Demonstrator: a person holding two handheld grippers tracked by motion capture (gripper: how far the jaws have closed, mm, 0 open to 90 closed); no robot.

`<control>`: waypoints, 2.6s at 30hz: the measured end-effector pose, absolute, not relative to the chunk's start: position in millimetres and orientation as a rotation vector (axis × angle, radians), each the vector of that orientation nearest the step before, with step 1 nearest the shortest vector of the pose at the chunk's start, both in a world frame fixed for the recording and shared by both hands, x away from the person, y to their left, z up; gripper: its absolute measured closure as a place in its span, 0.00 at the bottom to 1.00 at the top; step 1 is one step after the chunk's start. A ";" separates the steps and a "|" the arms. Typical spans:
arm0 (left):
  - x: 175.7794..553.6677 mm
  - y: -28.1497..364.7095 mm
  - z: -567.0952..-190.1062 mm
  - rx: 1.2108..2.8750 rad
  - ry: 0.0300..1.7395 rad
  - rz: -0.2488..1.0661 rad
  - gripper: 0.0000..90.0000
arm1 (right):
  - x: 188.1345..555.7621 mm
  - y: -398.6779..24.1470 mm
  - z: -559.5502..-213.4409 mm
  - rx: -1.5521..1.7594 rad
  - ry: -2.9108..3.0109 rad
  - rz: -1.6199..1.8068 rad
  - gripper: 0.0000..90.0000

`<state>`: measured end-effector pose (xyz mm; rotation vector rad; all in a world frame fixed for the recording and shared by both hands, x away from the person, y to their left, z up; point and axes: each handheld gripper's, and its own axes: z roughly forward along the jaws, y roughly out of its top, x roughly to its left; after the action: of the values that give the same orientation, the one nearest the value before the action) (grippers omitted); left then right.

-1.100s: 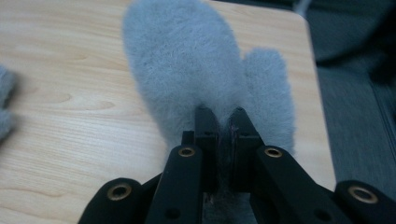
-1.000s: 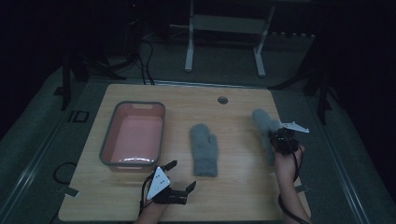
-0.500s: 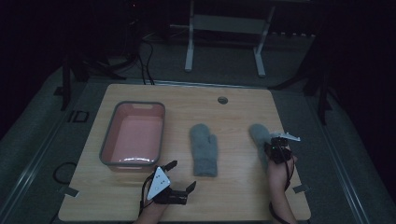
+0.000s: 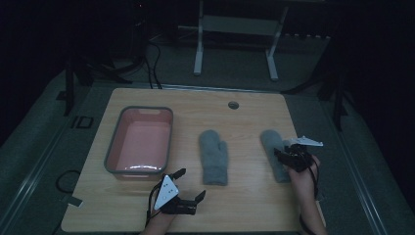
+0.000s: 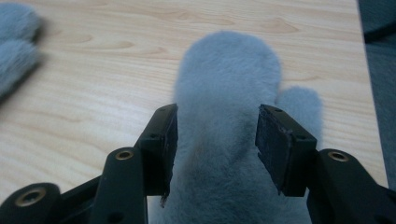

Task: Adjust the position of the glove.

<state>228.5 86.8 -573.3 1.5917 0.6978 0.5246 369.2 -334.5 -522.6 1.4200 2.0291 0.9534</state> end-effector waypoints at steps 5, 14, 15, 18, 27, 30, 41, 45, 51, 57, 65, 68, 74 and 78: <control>228.8 87.0 -573.3 1.590 0.699 0.522 0.02 | 373.4 -334.4 -528.3 1.372 2.079 0.880 0.46; 228.6 86.8 -573.3 1.592 0.696 0.523 0.02 | 375.8 -336.2 -529.9 1.183 2.200 0.778 0.45; 228.7 86.9 -573.3 1.592 0.697 0.523 0.02 | 376.9 -337.6 -530.9 1.173 2.205 0.771 0.45; 228.9 86.8 -573.3 1.590 0.699 0.522 0.02 | 381.9 -341.7 -540.2 1.165 2.266 0.787 0.47; 228.8 86.8 -573.3 1.591 0.699 0.523 0.02 | 377.8 -351.2 -550.3 1.336 2.151 0.990 0.86; 228.7 87.0 -573.3 1.589 0.700 0.525 0.02 | 376.0 -348.4 -548.1 1.422 2.088 1.003 0.90; 228.4 87.1 -573.3 1.590 0.698 0.527 0.02 | 360.5 -303.1 -505.8 1.440 1.940 0.946 0.91; 228.4 87.0 -573.3 1.590 0.697 0.528 0.02 | 356.9 -285.4 -490.3 1.453 1.919 0.984 0.91; 228.0 86.7 -573.5 1.587 0.695 0.534 0.02 | 349.6 -254.6 -470.5 1.464 1.889 1.048 0.91; 226.7 87.6 -573.9 1.572 0.695 0.541 0.02 | 342.9 -218.8 -465.0 1.483 1.898 1.080 0.91; 226.0 87.7 -574.0 1.571 0.693 0.540 0.02 | 342.0 -162.1 -468.7 1.445 1.977 1.099 0.91; 225.6 87.4 -573.9 1.576 0.689 0.540 0.02 | 342.6 -141.8 -473.2 1.435 2.025 1.114 0.91; 225.0 87.3 -574.0 1.574 0.685 0.543 0.02 | 341.3 -114.8 -488.8 1.454 2.062 1.103 0.91; 224.5 86.3 -574.1 1.575 0.674 0.550 0.02 | 345.3 -109.7 -508.9 1.505 2.077 1.059 0.90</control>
<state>224.5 86.3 -574.1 1.5752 0.6743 0.5501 345.3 -109.7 -508.9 1.5049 2.0770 1.0588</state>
